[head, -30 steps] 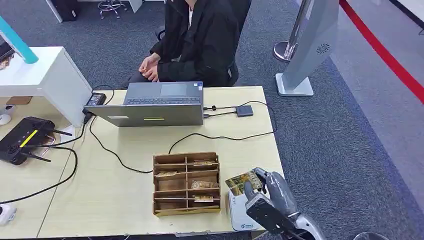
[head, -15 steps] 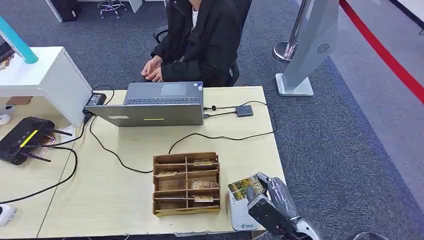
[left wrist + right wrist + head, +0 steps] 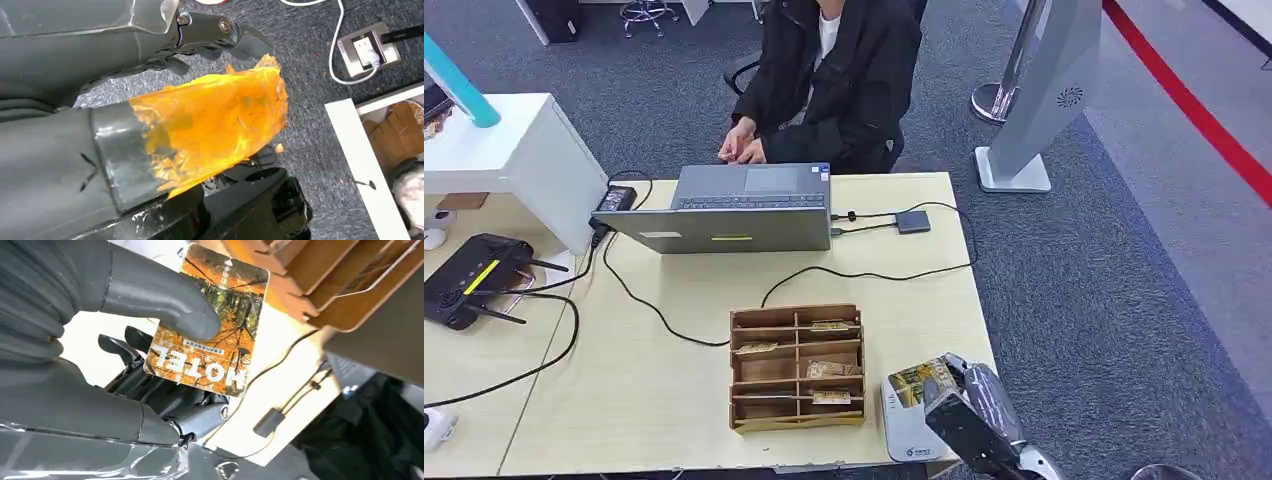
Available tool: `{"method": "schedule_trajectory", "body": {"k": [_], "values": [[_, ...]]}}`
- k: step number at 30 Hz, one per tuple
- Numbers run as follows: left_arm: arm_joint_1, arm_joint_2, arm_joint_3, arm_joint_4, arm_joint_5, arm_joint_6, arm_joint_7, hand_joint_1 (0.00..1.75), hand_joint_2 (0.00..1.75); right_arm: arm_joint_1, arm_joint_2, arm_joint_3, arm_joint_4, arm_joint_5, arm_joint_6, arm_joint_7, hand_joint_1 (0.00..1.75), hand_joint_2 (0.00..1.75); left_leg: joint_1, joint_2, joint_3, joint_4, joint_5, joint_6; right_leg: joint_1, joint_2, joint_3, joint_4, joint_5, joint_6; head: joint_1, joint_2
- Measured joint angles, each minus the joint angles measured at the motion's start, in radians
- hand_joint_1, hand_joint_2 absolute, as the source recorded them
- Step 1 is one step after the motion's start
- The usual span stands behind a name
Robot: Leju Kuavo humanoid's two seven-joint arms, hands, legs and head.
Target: Pass the card to the sensor for recognition and then transmit it.
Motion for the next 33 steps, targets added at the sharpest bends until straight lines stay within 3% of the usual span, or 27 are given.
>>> {"method": "schedule_trajectory", "body": {"k": [33], "values": [[0.000,0.000,0.002,0.000,0.001,0.000,-0.001,0.00,0.00,-0.010,-0.036,0.074,0.127,-0.042,-0.035,0.045,1.75,1.75,0.000,0.000,0.000,0.000,0.000,0.000,0.000,0.000,0.000,0.000,0.000,0.000,0.000,0.000]]}}
